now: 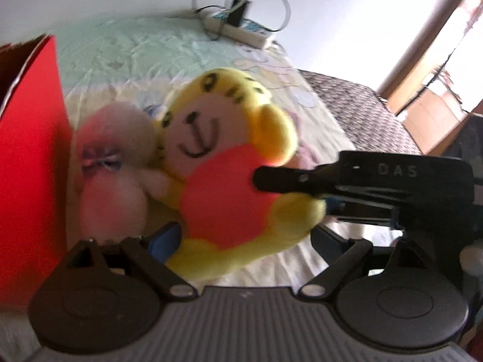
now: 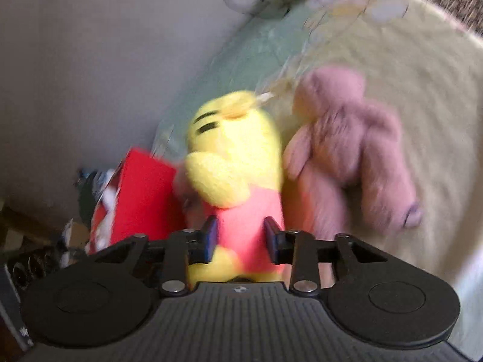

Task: Organize objects
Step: 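Lift the yellow tiger plush off the bed with the right gripper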

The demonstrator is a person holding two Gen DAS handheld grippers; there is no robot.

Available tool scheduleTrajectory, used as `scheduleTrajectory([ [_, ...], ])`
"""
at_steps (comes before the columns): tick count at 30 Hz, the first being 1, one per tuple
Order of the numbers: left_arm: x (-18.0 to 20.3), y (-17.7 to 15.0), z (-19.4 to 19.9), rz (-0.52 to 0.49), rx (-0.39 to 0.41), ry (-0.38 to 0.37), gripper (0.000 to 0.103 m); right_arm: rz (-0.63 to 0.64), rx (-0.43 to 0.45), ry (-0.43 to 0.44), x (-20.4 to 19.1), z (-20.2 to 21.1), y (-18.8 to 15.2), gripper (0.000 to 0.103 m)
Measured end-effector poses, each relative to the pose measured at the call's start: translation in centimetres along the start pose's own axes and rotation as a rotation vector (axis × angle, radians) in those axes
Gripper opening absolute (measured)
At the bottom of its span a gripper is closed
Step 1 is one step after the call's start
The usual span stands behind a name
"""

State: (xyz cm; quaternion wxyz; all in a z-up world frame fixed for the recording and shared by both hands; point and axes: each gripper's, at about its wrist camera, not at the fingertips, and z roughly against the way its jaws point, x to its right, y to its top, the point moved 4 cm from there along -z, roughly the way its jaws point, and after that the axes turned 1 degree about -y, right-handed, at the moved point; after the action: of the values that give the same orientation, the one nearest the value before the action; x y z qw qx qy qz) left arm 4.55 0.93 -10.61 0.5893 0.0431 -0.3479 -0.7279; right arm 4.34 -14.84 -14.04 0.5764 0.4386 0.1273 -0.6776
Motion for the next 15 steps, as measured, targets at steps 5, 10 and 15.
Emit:
scheduleTrajectory([
  [5, 0.7, -1.3, 1.2, -0.017, -0.037, -0.032, 0.092, -0.012, -0.044, -0.021, 0.5, 1.9, -2.8, 0.032],
  [10, 1.5, -3.4, 2.3, 0.010, -0.086, -0.084, 0.092, 0.010, -0.087, -0.037, 0.9, 2.5, -4.2, 0.038],
  [15, 2.3, -4.4, 2.3, -0.036, -0.089, -0.029, 0.093, 0.124, -0.008, -0.101, 0.4, 2.1, -3.3, 0.059],
])
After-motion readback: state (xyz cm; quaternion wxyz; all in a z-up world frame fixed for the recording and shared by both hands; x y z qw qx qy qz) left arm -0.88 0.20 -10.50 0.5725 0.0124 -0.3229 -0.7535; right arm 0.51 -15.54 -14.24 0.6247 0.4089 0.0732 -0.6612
